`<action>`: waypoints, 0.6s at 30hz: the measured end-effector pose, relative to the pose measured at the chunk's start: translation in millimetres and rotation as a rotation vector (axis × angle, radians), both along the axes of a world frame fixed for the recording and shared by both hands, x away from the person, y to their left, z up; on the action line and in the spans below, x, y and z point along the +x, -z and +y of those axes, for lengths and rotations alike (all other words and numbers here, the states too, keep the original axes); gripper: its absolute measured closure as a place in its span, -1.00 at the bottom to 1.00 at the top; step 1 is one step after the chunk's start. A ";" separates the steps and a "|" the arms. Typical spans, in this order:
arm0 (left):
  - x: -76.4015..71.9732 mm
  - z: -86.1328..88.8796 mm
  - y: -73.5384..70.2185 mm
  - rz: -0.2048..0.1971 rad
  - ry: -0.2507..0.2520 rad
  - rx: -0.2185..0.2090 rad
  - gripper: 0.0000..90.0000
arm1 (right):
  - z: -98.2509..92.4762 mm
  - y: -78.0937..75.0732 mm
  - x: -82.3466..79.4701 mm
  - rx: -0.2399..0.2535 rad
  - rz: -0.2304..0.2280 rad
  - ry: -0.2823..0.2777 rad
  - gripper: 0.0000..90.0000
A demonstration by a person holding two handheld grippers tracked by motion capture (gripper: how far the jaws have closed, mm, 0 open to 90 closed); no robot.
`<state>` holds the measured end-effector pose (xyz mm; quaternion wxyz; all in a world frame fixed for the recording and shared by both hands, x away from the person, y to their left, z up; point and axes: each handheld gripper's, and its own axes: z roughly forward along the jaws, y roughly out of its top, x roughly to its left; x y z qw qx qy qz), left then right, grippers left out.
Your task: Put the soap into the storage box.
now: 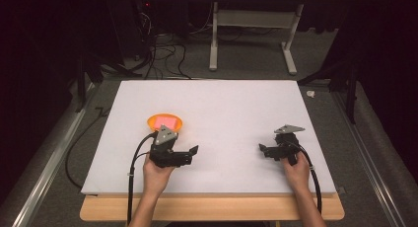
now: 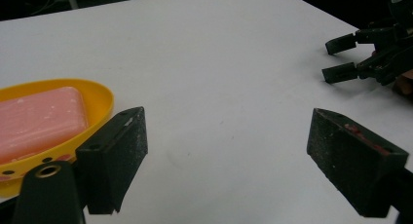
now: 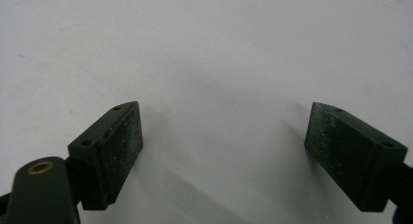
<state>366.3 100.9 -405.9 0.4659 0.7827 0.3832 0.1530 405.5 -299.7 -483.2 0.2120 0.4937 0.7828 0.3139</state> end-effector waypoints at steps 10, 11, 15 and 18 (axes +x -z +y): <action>-0.5 -8.9 5.9 0.015 0.023 0.002 -0.65 | 0.0 0.0 0.0 0.000 0.000 0.000 -0.68; -0.6 -9.6 6.5 0.017 0.024 0.000 -0.65 | 0.0 0.0 0.0 0.000 0.000 0.000 -0.68; 0.2 -13.5 9.2 0.029 0.036 0.008 -0.65 | 0.0 0.0 0.0 0.000 0.000 0.000 -0.68; 1.1 -16.7 11.5 0.038 0.042 0.018 -0.64 | 0.0 0.0 0.0 0.000 0.000 0.000 -0.68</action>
